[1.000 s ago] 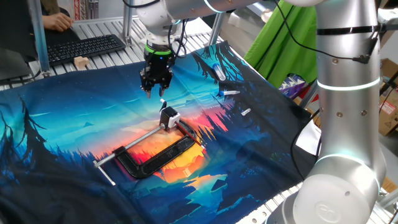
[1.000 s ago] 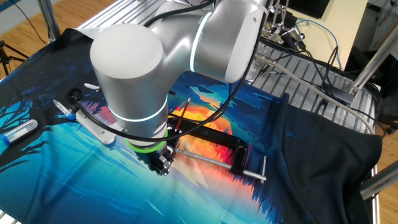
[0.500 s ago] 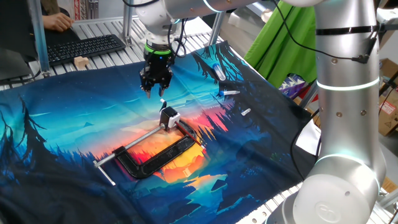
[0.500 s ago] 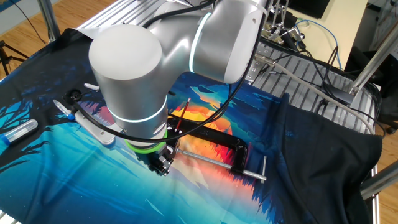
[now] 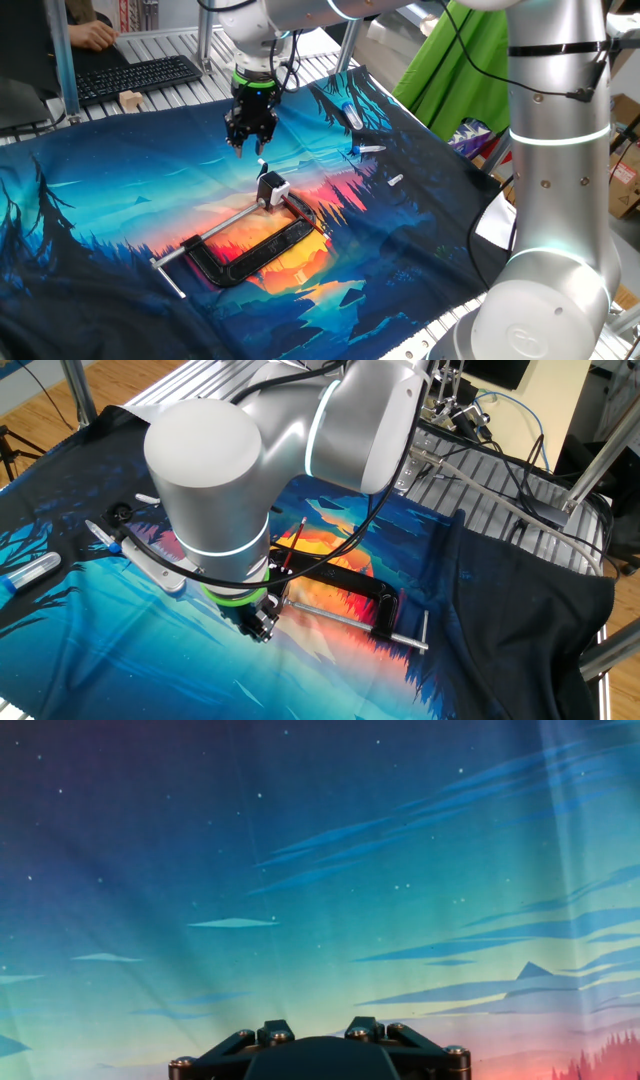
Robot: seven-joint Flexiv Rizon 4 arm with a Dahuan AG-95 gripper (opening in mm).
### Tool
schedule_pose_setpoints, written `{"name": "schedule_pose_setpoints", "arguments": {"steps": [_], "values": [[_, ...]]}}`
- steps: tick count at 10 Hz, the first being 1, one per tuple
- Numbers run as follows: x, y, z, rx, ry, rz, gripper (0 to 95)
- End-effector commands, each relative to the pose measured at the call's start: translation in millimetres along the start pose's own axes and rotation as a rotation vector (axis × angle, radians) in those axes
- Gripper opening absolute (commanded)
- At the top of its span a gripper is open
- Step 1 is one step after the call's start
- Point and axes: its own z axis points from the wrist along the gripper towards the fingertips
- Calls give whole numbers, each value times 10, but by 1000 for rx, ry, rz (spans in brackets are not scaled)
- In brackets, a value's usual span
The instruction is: Sharpen the pencil with a pencil sharpener
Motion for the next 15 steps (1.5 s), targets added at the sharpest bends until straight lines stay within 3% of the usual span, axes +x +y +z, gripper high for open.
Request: {"name": "schedule_pose_setpoints", "arguments": {"steps": [1,3,4,11,12,13,15], "values": [[-1,1,0,0,0,0,380],[-1,1,0,0,0,0,380],[156,-98,-117,-1,34,-94,190],[174,-101,-135,-2,37,-95,190],[193,-91,-151,-2,51,-104,190],[209,-81,-153,-1,60,-105,0],[242,-87,-170,-1,74,-110,0]]}}
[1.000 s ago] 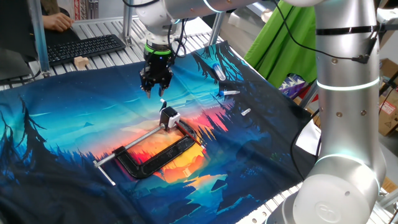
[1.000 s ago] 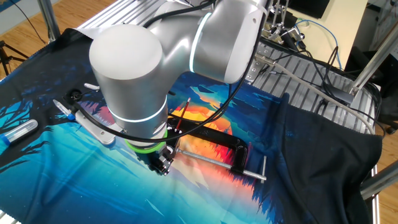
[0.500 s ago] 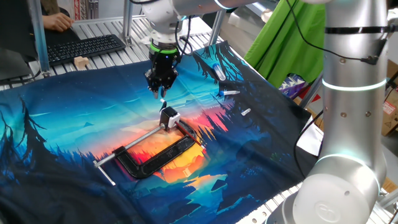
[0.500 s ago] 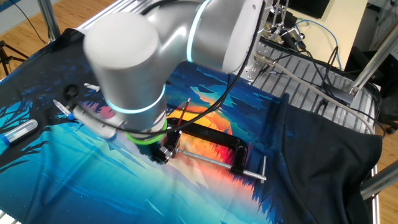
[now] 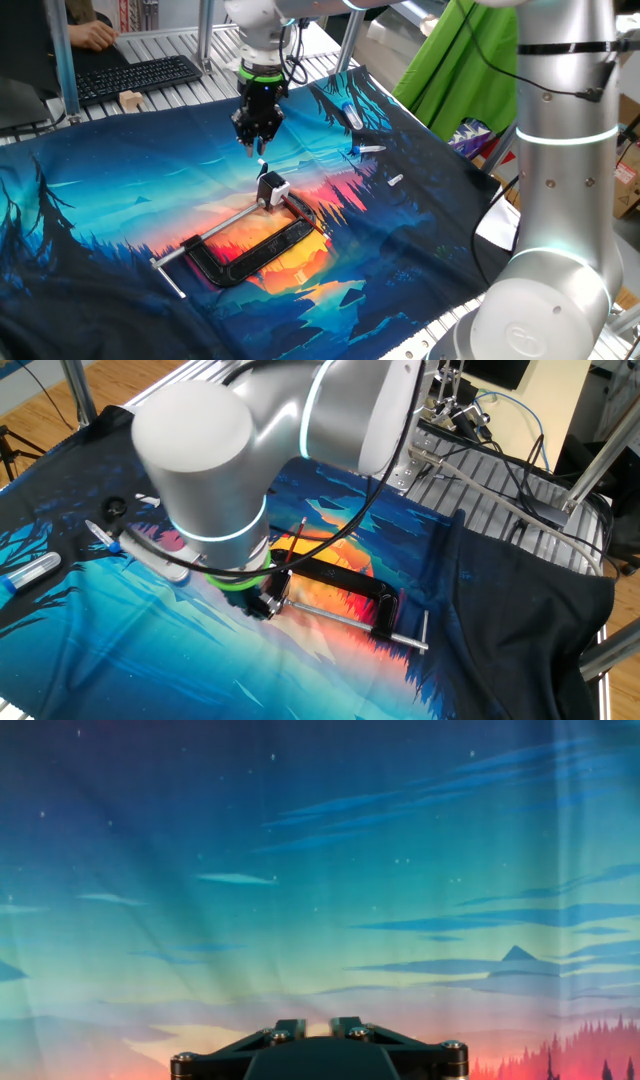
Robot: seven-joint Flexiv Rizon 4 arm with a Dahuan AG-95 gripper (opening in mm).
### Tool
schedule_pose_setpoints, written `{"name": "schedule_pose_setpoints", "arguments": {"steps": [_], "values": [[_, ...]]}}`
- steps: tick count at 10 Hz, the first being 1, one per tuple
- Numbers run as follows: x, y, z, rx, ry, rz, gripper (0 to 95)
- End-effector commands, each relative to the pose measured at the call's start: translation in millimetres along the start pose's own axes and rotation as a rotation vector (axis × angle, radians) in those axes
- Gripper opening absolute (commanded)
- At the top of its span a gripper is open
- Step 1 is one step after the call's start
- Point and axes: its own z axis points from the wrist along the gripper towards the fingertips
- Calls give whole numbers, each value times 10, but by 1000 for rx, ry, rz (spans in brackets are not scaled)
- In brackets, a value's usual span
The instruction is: Sharpen the pencil with a pencil sharpener
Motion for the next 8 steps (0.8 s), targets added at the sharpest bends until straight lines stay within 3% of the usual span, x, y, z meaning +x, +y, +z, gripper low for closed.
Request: {"name": "schedule_pose_setpoints", "arguments": {"steps": [1,3,8], "values": [[-25,7,5,-2,13,-3,190],[-14,3,-1,-27,-3,27,190],[65,2,9,-18,0,14,190]]}}
